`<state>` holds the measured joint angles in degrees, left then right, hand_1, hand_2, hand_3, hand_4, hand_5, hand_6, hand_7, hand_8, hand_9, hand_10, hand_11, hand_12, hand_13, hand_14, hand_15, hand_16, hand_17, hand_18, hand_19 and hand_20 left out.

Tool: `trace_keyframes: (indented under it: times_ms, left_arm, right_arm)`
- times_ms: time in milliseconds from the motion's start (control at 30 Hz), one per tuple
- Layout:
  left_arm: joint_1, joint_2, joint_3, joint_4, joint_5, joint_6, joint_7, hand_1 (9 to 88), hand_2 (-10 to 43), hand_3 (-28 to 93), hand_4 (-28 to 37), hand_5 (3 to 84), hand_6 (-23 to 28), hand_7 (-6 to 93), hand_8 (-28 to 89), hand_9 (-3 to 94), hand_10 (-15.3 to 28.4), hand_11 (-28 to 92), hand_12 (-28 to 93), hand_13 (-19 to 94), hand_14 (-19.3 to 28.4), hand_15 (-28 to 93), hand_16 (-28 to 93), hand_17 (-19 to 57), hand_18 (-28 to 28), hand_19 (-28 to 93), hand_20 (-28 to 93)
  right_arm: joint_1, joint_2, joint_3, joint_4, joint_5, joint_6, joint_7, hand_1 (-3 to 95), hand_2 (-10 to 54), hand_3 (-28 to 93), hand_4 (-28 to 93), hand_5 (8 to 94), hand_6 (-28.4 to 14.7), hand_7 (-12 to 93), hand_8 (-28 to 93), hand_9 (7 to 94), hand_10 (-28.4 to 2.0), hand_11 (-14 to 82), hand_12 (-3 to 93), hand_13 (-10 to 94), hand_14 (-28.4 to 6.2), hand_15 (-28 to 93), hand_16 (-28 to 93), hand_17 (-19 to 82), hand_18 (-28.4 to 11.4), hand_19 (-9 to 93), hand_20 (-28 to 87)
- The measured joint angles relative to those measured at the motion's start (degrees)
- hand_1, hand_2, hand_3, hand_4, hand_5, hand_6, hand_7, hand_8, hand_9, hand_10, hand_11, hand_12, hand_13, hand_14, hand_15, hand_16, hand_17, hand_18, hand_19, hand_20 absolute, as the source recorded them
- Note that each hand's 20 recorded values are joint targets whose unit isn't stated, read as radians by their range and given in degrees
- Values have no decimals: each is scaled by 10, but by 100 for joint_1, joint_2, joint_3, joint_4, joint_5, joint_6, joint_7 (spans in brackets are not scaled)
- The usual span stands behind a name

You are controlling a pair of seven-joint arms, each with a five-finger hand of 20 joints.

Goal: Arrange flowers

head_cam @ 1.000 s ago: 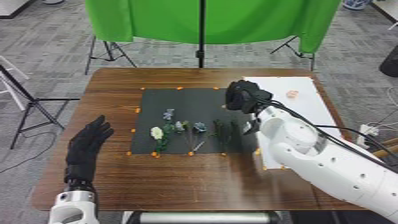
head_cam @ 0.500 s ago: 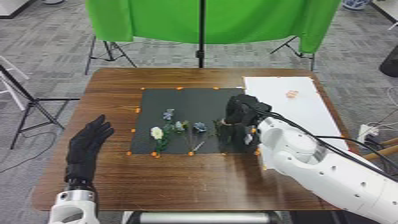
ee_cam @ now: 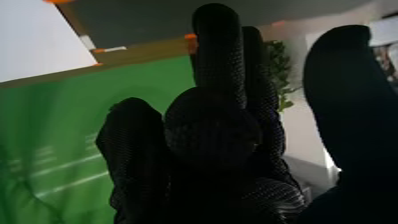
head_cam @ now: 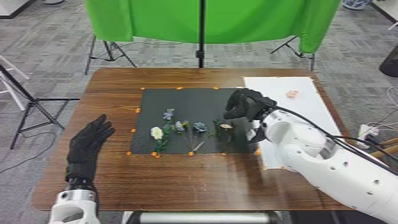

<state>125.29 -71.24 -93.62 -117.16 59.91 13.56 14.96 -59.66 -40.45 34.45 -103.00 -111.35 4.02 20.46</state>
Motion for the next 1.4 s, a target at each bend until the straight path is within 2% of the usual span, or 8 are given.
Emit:
trace_keyframes:
  times_ms: [233,433,533,733,933,1200,1333,1400]
  left_arm:
    - [-13,7,0,4,4,-4,4,231,95,637,-283,427,71,63,-47,391,143,169,113,289,187,270,-19,38,137,116,195]
    - [-21,32,2,22,3,-6,6,231,95,637,-283,427,71,64,-46,391,143,168,113,290,187,270,-19,38,136,117,195]
    - [-36,47,5,32,3,-8,10,231,94,638,-283,427,71,64,-46,391,144,168,113,290,188,271,-19,38,136,116,195]
    - [-62,49,10,38,4,-8,13,231,95,637,-283,427,71,64,-47,391,143,168,113,290,187,271,-19,38,136,115,195]
    - [-61,45,14,38,4,-9,13,231,95,638,-283,427,71,64,-47,391,144,167,113,290,187,270,-19,38,136,115,195]
    - [-59,45,15,38,4,-13,12,232,94,639,-283,428,71,64,-47,391,143,168,113,290,187,271,-19,38,136,116,195]
    - [-58,45,17,38,4,-17,12,233,94,638,-283,428,70,65,-48,391,143,168,113,291,187,271,-19,38,136,116,195]
    - [-59,43,18,39,4,-20,12,234,93,639,-283,427,70,65,-48,391,143,168,113,291,187,272,-19,38,136,116,195]
  right_arm:
    - [-123,30,609,-101,90,205,133,272,-95,636,-179,646,-4,146,-89,744,-142,188,212,872,-36,609,332,622,-135,932,600]
    - [460,-79,299,761,-241,1056,846,282,-95,646,-155,586,-10,132,-80,657,-157,146,203,858,-41,611,326,610,-135,932,591]
    - [845,-171,86,1398,-490,852,1099,290,-95,649,-155,562,-7,128,-79,626,-160,135,202,850,-42,612,324,605,-136,932,587]
    - [1247,-276,-55,2194,-582,-156,1178,300,-95,654,-160,547,0,127,-79,610,-160,128,203,840,-46,618,318,597,-138,932,577]
    - [1287,-464,-75,2850,-570,-213,1349,322,-95,656,-166,546,12,134,-81,612,-157,130,203,843,-44,621,312,597,-138,932,575]
    - [1106,-553,-85,3198,-530,-143,1432,453,-95,664,-203,634,29,182,-105,760,-114,193,216,906,-15,617,305,660,-114,932,590]
    - [974,-565,-128,3227,-456,228,1406,591,-95,546,-193,737,25,210,38,895,-86,82,359,934,-7,617,308,690,-102,932,599]
    - [926,-565,-158,3230,-441,581,1372,620,-95,539,-191,778,22,227,59,924,-79,81,369,937,-5,624,305,699,-100,932,602]
